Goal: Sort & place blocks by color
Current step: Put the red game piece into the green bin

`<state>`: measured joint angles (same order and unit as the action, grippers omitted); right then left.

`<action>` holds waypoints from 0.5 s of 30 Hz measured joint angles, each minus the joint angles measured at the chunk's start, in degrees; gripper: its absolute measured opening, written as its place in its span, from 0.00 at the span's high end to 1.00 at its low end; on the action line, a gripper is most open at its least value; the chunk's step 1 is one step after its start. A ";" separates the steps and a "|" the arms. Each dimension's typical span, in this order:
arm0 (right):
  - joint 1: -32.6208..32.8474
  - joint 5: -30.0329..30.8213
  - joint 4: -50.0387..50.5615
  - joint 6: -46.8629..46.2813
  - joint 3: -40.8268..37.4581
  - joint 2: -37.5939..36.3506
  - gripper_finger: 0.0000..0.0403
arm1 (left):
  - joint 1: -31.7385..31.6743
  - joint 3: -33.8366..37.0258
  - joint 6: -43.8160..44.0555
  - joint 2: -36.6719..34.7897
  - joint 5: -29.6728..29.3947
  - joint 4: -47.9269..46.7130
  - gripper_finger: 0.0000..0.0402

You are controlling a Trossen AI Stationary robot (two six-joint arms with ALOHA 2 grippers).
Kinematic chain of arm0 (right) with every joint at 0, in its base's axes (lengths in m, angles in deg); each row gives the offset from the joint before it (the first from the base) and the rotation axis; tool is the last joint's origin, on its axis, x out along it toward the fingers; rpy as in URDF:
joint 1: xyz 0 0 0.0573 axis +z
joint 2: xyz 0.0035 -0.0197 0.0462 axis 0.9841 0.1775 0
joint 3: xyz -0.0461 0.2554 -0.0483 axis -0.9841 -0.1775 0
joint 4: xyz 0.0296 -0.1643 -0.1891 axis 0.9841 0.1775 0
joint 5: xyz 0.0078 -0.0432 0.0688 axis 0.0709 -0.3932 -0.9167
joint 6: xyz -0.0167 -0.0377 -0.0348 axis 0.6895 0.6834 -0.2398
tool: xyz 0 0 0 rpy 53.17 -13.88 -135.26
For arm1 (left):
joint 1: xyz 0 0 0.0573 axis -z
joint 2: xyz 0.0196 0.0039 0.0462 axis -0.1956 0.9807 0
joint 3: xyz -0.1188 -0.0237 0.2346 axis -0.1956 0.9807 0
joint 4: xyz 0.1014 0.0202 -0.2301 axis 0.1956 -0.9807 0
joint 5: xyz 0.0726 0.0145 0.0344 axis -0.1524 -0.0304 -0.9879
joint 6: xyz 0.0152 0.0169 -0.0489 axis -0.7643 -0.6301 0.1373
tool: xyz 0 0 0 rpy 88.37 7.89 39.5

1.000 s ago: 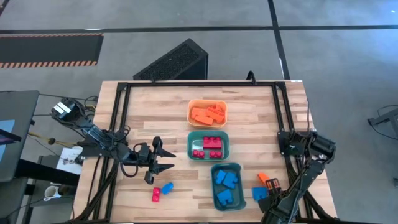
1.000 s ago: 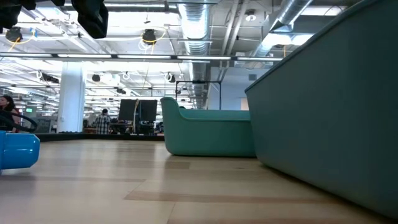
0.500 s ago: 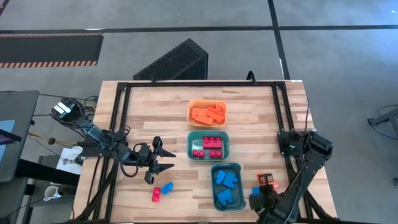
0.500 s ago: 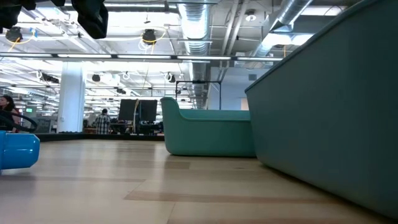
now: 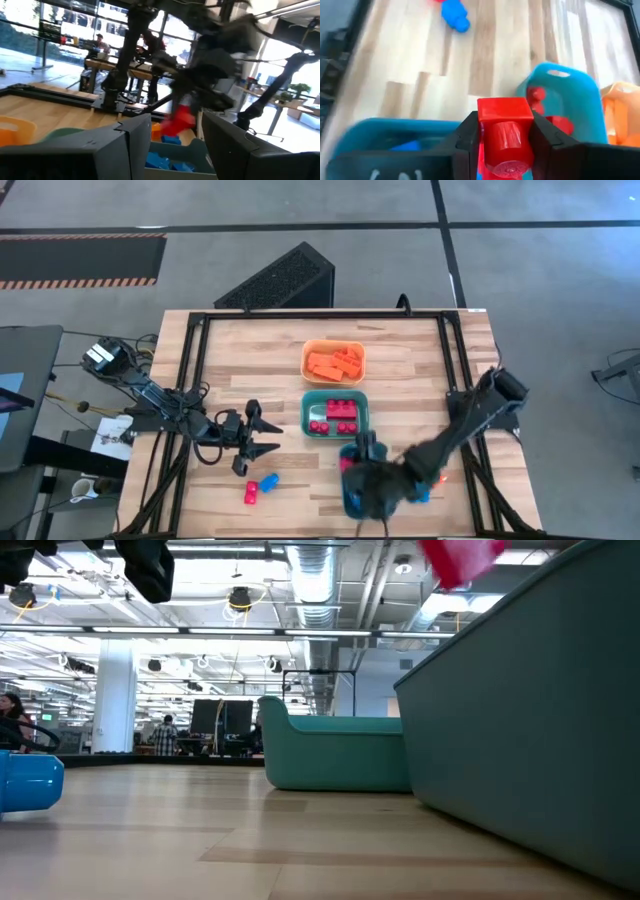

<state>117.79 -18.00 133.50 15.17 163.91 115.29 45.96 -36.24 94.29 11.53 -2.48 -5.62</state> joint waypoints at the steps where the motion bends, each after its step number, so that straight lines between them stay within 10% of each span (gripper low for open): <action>1: -1.49 -0.51 -1.26 0.70 -1.95 -1.43 0.71 | 0.02 0.00 0.26 0.00 0.47 0.00 0.59; 10: -13.23 -9.42 -34.37 6.58 -28.08 -16.08 0.71 | 0.02 0.00 0.66 0.00 1.57 -0.02 0.59; 15: -17.88 -10.59 -37.12 4.06 -34.38 -18.36 0.60 | 0.01 0.00 0.43 0.00 1.31 -0.04 0.59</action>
<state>99.90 -28.60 96.38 19.23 129.52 96.93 45.96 -36.24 94.72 11.53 -1.16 -5.66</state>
